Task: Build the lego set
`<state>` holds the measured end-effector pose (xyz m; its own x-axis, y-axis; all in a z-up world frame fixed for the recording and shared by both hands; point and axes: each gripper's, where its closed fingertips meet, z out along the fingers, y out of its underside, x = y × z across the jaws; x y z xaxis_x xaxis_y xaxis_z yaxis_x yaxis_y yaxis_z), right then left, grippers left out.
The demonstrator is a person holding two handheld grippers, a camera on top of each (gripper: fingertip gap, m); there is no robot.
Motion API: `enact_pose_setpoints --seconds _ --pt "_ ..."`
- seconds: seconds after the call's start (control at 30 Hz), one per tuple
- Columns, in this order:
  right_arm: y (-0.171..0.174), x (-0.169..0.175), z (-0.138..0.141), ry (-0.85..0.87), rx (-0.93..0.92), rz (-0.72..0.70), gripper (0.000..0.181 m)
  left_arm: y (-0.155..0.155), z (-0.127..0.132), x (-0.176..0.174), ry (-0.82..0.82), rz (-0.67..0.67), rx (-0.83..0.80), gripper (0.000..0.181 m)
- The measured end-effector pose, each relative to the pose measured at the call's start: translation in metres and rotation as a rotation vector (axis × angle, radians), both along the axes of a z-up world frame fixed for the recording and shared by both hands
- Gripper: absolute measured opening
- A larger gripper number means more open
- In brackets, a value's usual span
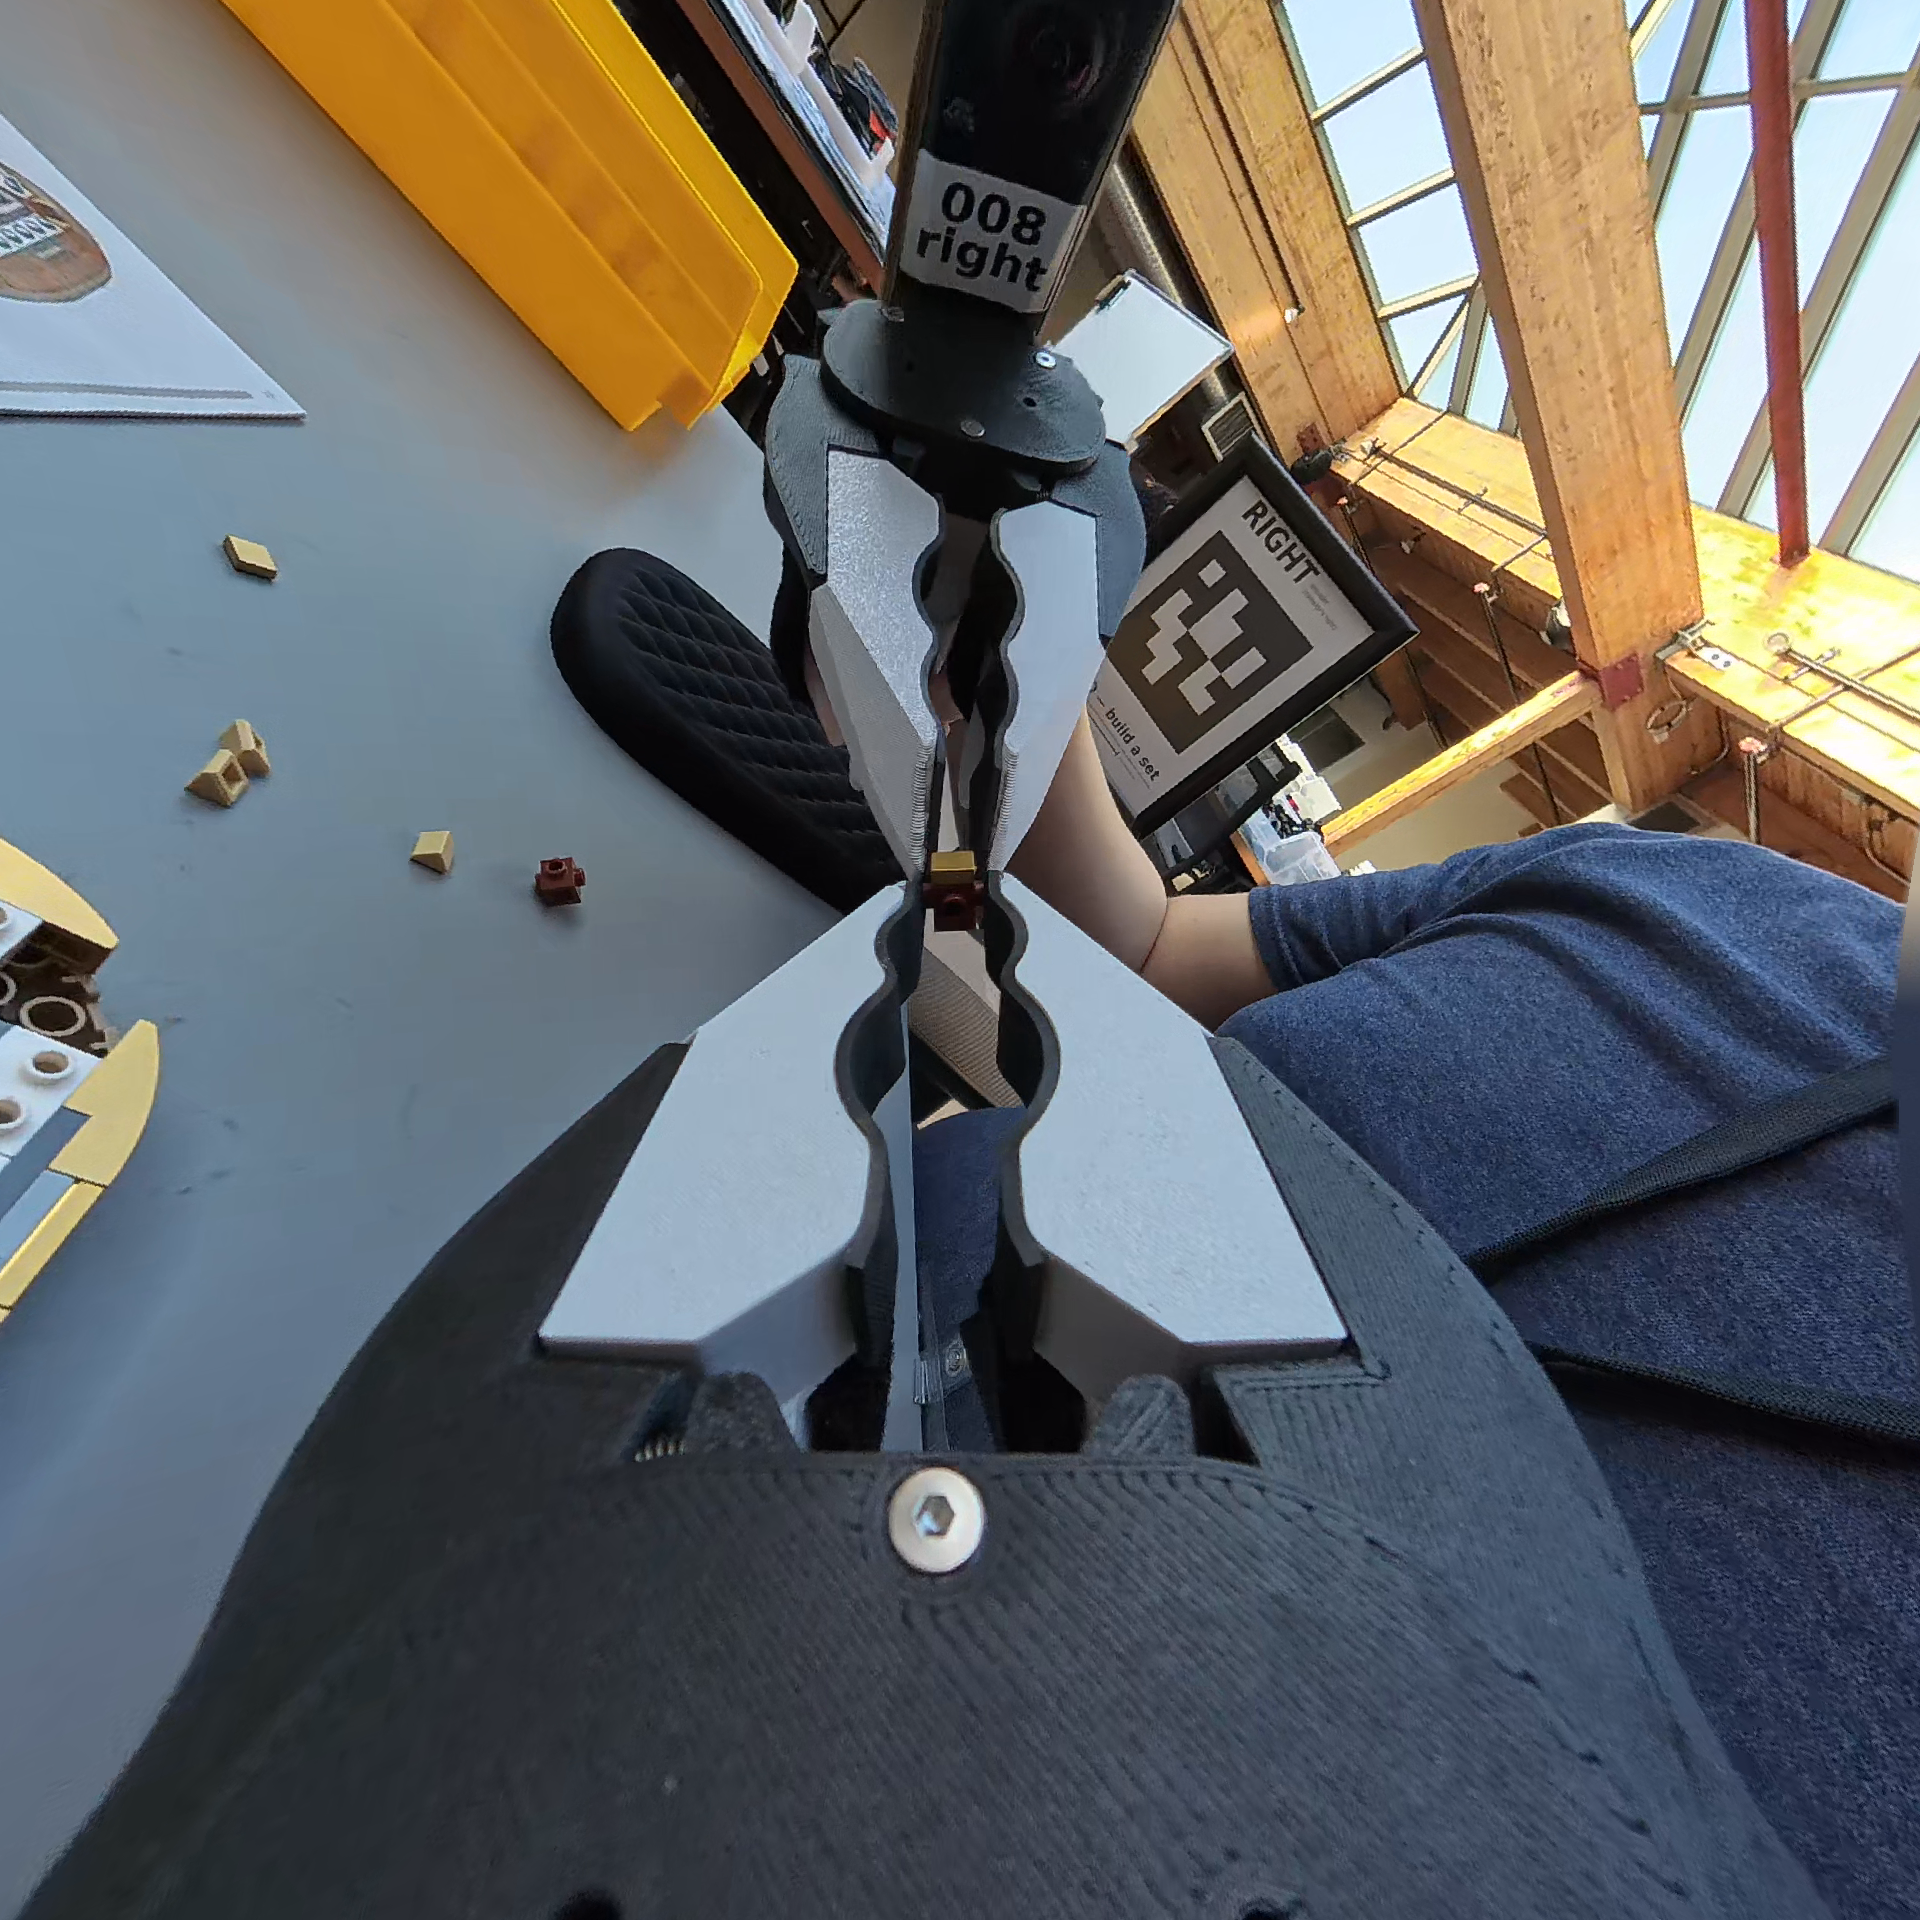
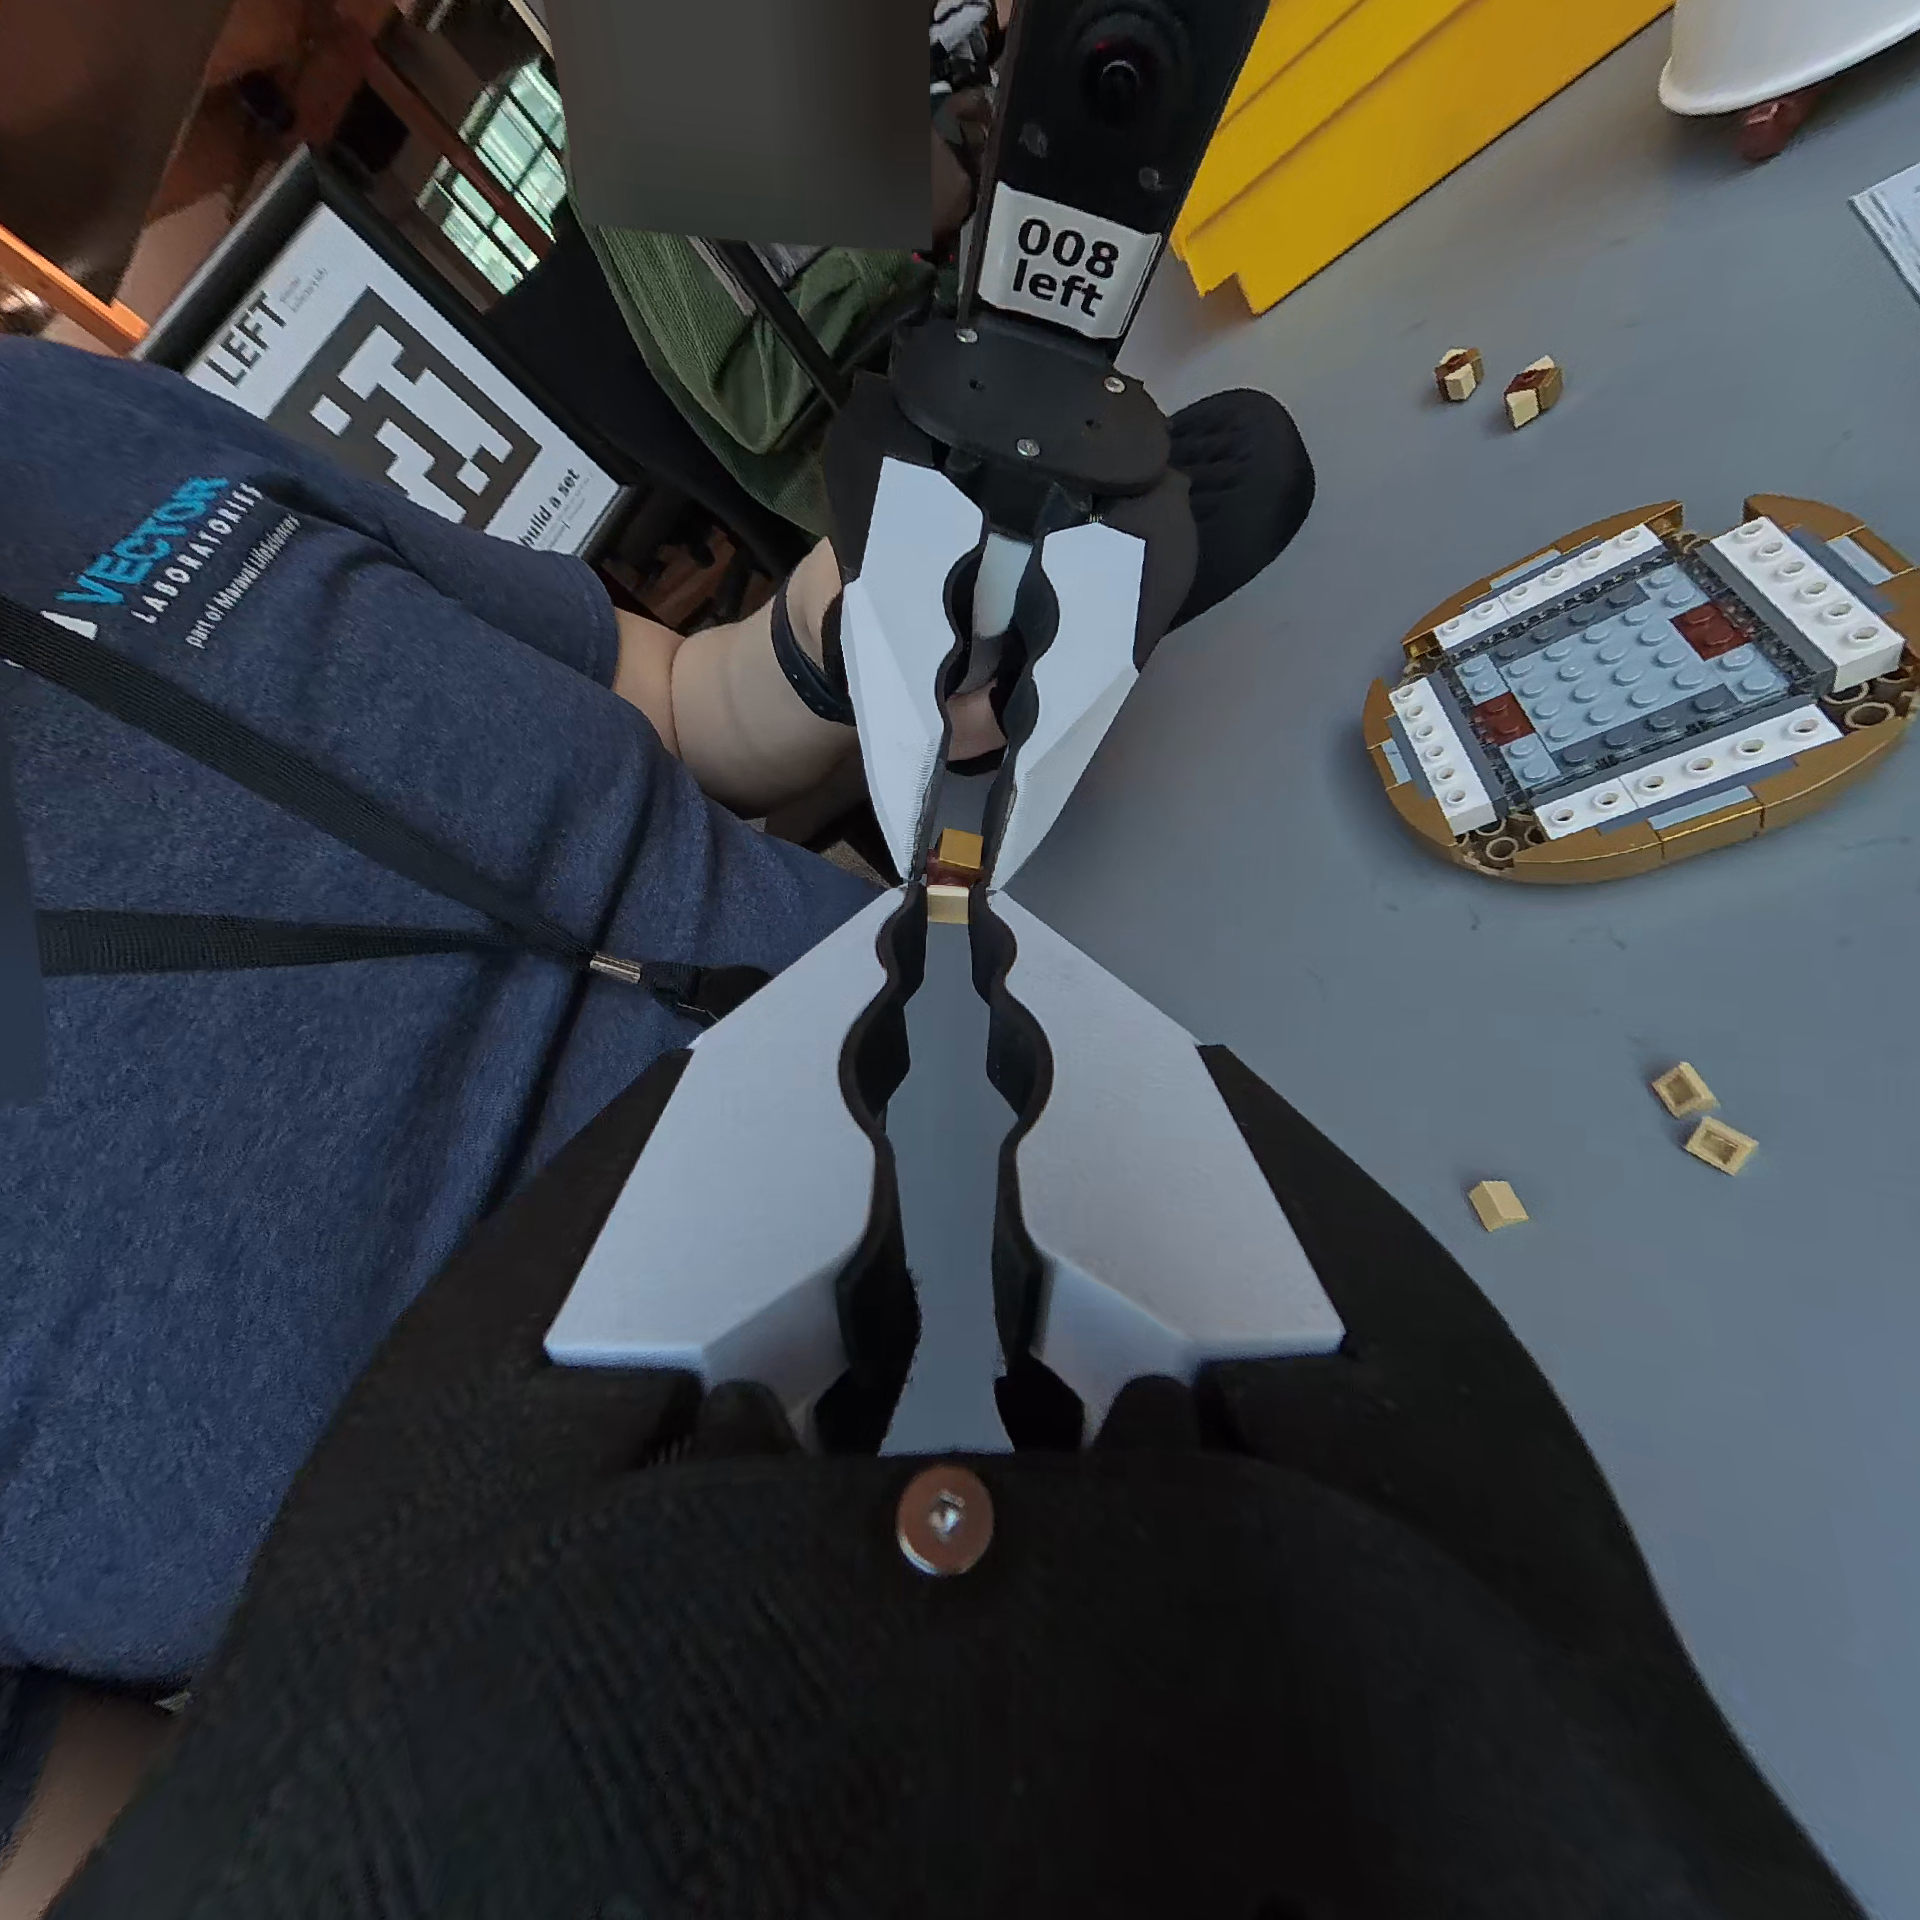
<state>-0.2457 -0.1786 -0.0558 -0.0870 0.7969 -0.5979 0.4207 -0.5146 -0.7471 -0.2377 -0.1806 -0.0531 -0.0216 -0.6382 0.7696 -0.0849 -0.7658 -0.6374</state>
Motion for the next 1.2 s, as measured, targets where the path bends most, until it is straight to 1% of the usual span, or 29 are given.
enact_pose_setpoints --seconds 0.1,0.17,0.27,0.43,0.53,0.93,1.2 --pt "0.004 -0.001 0.005 0.053 -0.063 -0.030 0.007 -0.001 -0.002 0.000 0.014 -0.004 0.008 0.009" --pt "0.008 -0.001 0.013 0.113 -0.111 -0.052 0.006 -0.002 -0.005 0.002 0.025 -0.002 0.021 0.010" --pt "0.006 -0.001 0.010 0.098 -0.102 -0.051 0.007 0.000 -0.004 0.004 0.002 0.023 0.015 0.010" --pt "0.010 0.001 0.015 0.138 -0.163 -0.078 0.006 0.010 0.004 -0.001 -0.077 0.094 -0.029 0.009" --pt "0.010 0.001 0.011 0.131 -0.189 -0.087 0.007 0.011 0.011 -0.006 -0.136 0.092 -0.081 0.009" --pt "0.008 -0.004 0.008 0.147 -0.298 -0.074 0.006 0.006 0.008 -0.004 -0.087 0.063 -0.073 0.009" --pt "0.008 -0.006 0.001 0.129 -0.315 -0.100 0.006 0.006 0.000 -0.006 -0.041 0.049 -0.110 0.009"
